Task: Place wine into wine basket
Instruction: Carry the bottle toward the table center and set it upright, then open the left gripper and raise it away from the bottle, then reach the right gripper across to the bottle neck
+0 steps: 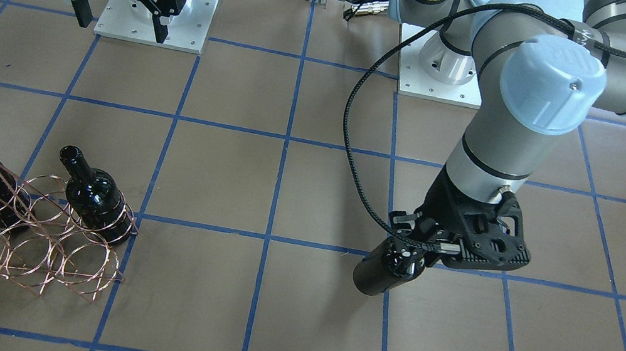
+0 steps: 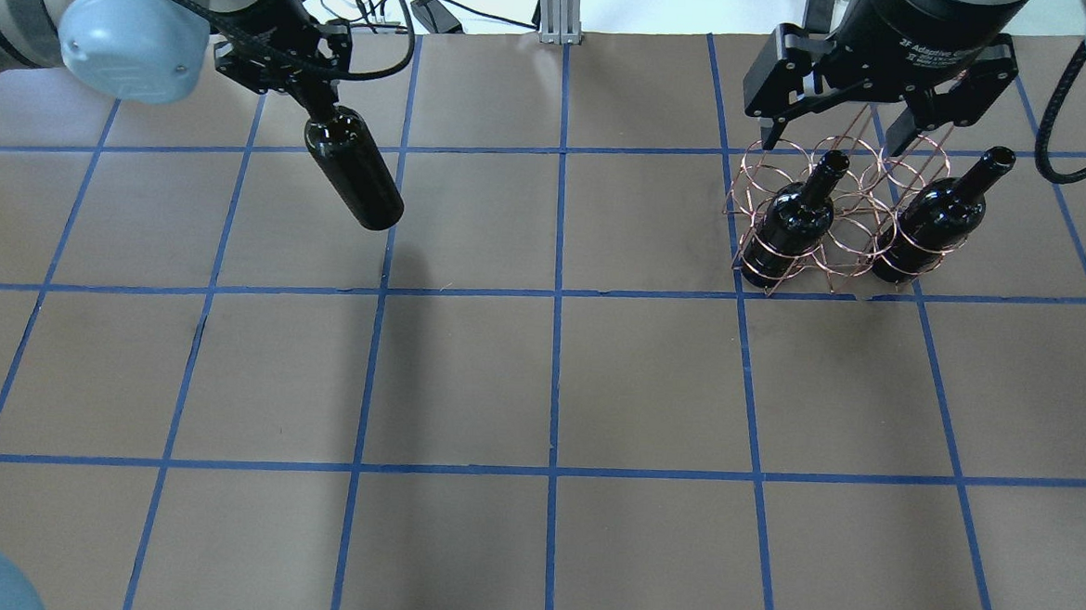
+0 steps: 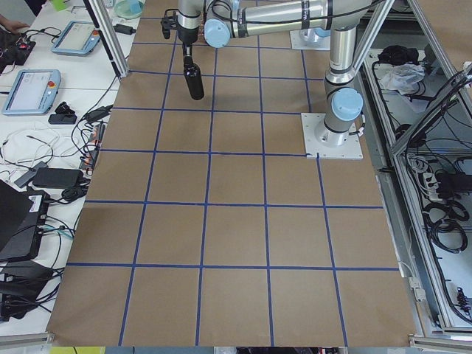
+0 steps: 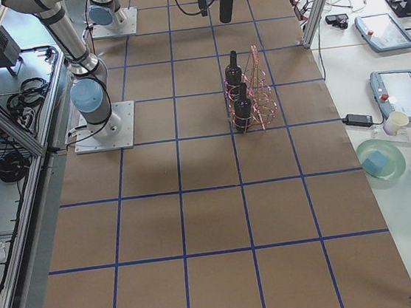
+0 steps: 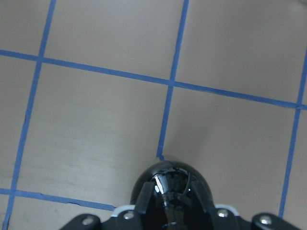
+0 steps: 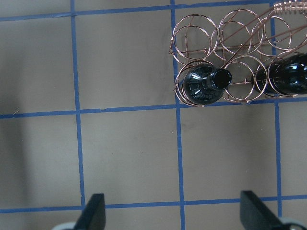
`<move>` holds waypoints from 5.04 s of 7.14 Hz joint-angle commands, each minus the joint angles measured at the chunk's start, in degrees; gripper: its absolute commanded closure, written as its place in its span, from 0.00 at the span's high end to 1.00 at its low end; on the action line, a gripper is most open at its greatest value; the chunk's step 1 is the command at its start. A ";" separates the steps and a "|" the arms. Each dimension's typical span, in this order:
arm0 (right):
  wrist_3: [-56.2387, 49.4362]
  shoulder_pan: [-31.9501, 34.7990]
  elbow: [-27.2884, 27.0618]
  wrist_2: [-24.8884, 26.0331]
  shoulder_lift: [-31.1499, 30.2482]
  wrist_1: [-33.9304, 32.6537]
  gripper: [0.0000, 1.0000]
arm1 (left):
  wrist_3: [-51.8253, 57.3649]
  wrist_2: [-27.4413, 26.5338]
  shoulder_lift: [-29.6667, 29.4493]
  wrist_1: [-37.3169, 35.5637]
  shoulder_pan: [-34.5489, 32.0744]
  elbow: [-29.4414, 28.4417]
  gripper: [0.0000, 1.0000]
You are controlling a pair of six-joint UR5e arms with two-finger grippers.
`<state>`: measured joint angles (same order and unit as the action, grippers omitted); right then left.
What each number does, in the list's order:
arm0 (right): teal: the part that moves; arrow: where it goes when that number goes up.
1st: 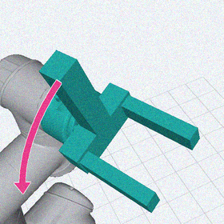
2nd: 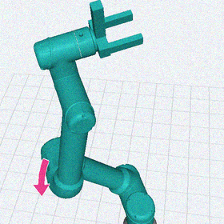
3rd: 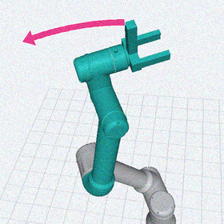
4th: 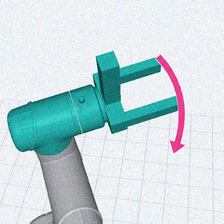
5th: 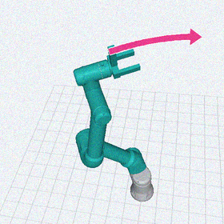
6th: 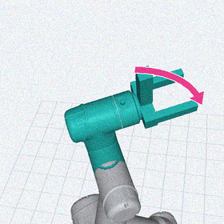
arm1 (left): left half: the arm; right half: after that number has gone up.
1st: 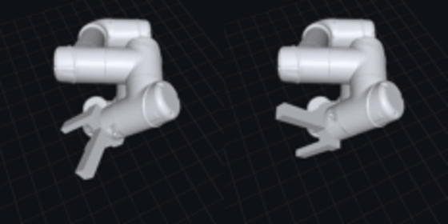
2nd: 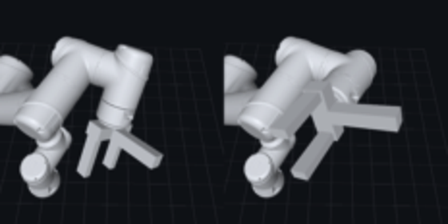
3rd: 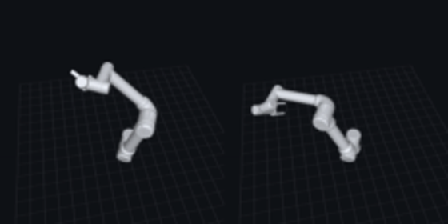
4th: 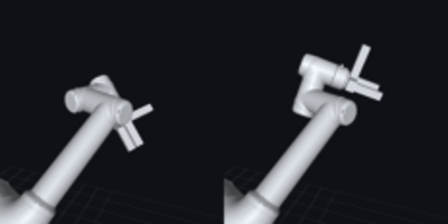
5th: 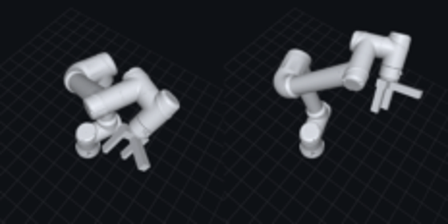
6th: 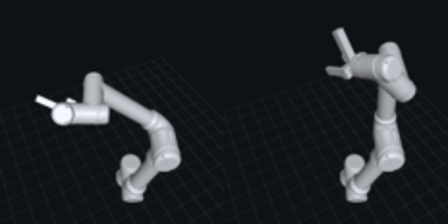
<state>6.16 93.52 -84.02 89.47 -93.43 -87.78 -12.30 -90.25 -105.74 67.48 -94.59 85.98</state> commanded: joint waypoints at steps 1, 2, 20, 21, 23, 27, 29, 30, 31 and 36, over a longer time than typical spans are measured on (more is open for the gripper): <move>0.00 0.00 0.00 0.09 0.00 -0.02 1.00 | -0.62 -1.32 0.44 -2.67 -5.41 3.21 0.00; 0.00 0.00 0.00 0.09 0.00 -0.02 1.00 | -0.18 -2.11 0.70 -4.96 -6.39 5.49 0.00; -0.09 -0.35 -0.70 0.17 -0.26 -0.28 1.00 | 0.35 -3.35 4.13 -2.54 -8.95 9.82 1.00; -0.18 -0.35 -0.70 0.61 -0.18 -0.28 1.00 | 0.18 -3.35 5.44 1.74 -8.60 8.60 1.00; 0.26 -0.44 -0.79 0.44 -0.26 -0.11 1.00 | -0.44 -2.65 8.60 11.21 -7.98 2.30 1.00; 0.78 -0.27 -0.79 0.61 -0.26 0.16 1.00 | 2.26 -0.36 13.70 22.08 2.62 -5.21 1.00; 3.05 0.00 -1.40 0.61 -0.35 -0.02 1.00 | 12.18 0.07 14.94 23.84 9.39 -5.04 1.00; 5.16 0.35 -2.01 0.01 -0.09 -0.63 1.00 | 13.52 -0.44 15.12 23.84 12.64 -4.95 1.00; 8.31 1.66 -1.93 -0.26 0.69 -2.29 1.00 | 14.23 -0.71 15.99 25.32 13.11 -4.17 1.00; 29.46 19.47 9.66 0.70 19.21 -8.18 1.00 | 15.11 -0.63 17.58 29.29 11.97 -3.19 1.00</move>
<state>28.61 108.51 -76.32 90.17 -78.92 -94.75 1.93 -91.09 -88.13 96.57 -82.38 82.48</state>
